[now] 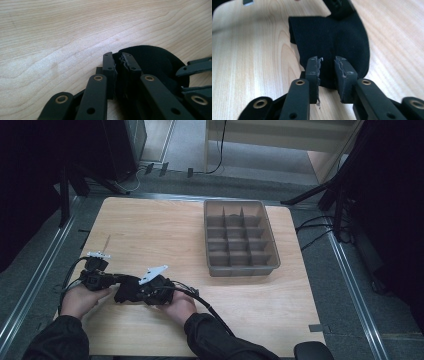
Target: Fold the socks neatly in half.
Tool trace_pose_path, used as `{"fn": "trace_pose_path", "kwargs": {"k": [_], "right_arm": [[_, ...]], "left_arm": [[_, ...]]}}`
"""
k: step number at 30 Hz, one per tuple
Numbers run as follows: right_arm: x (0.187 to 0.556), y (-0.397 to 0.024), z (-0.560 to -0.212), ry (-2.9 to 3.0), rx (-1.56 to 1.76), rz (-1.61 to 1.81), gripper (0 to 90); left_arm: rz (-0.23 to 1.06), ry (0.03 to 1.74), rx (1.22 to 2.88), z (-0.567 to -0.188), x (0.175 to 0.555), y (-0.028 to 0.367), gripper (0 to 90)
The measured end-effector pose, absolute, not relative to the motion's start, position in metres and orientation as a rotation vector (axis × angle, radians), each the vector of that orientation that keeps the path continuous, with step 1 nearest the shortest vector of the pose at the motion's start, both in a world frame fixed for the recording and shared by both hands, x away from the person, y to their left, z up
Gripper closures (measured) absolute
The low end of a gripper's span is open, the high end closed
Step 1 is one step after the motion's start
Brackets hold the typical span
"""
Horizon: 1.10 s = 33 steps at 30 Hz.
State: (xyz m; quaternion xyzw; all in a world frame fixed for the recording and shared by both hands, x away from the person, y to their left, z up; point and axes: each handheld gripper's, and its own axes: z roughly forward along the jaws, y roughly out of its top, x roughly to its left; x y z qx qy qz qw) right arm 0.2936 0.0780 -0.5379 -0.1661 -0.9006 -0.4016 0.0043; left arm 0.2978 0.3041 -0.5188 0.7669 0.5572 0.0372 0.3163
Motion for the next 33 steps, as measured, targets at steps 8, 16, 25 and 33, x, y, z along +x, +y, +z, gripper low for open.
{"fn": "trace_pose_path", "kwargs": {"k": [8, 16, 25, 33], "right_arm": [[0.303, 0.067, -0.519, -2.792, -0.515, -1.335, 65.6], [0.307, 0.063, -0.514, -2.802, -0.509, -1.317, 60.3], [0.311, 0.06, -0.511, -2.806, -0.491, -1.302, 56.6], [0.317, 0.064, -0.509, -2.814, -0.481, -1.278, 52.4]], "left_arm": [[0.12, 1.419, 1.987, -0.51, 0.293, 0.308, 64.6], [0.136, 1.421, 1.978, -0.498, 0.288, 0.311, 59.6], [0.118, 1.429, 1.963, -0.493, 0.278, 0.322, 54.5], [0.102, 1.445, 1.948, -0.491, 0.274, 0.332, 50.9]]}}
